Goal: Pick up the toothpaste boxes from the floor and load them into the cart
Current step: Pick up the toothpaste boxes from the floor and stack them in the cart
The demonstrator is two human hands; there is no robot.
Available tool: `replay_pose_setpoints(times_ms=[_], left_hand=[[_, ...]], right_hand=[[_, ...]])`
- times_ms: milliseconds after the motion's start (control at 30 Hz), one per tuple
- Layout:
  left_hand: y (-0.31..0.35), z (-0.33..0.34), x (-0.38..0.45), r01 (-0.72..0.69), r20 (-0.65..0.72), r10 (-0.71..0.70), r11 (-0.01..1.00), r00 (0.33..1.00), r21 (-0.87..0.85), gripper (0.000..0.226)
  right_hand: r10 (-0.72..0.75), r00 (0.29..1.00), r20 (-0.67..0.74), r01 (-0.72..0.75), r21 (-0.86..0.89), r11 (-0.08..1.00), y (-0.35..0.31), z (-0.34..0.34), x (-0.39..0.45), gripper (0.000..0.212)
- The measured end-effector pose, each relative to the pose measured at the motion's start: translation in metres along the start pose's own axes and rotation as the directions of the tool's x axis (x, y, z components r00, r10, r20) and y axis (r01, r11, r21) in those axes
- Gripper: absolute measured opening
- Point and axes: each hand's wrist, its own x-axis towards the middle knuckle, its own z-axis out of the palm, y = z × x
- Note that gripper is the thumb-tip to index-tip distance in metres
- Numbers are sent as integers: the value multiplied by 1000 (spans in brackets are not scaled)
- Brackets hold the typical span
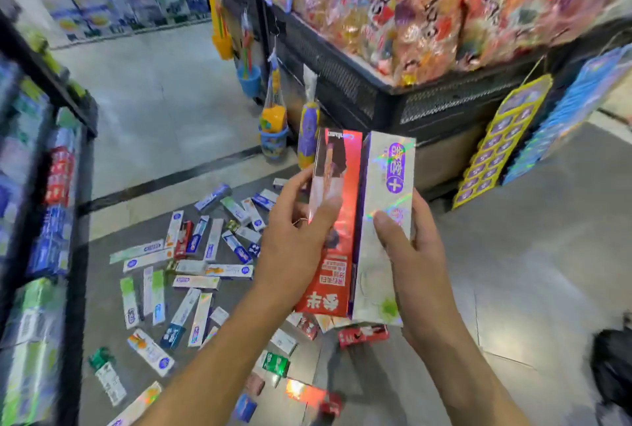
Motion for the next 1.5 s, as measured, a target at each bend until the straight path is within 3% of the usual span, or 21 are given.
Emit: replay_pose_setpoints(times_ms=[167, 367, 667, 833, 1033, 1233, 1400, 1500], left_hand=[[142, -4, -39, -74, -28, 73, 995, 997, -59, 37], [203, -22, -82, -87, 11, 89, 986, 996, -141, 42], [232, -31, -144, -74, 341, 162, 963, 926, -258, 35], [235, -15, -213, -15, 618, 185, 963, 764, -270, 40], [231, 17, -333, 62, 874, 172, 973, 455, -224, 31], [218, 42, -475, 120, 958, 151, 975, 246, -185, 45], [202, 64, -608, 91, 986, 113, 988, 126, -124, 38], [198, 69, -680, 62, 994, 96, 993, 44, -98, 41]], right_hand=[[-98, 995, 16, 98, -7, 995, -137, 20, -29, 51], [-159, 987, 18, 160, -25, 987, -198, 35, -80, 48], [-231, 916, -328, 222, -65, 973, -228, 37, -193, 48], [-299, 749, -591, 234, -186, 954, -237, 21, -294, 50], [-350, 460, -816, 222, -276, 935, -235, -8, -431, 50], [-334, 214, -918, 164, -304, 939, -226, -44, -569, 55], [-298, 55, -953, 113, -291, 950, -225, -87, -695, 54], [-249, 0, -968, 120, -247, 961, -227, -101, -764, 52]])
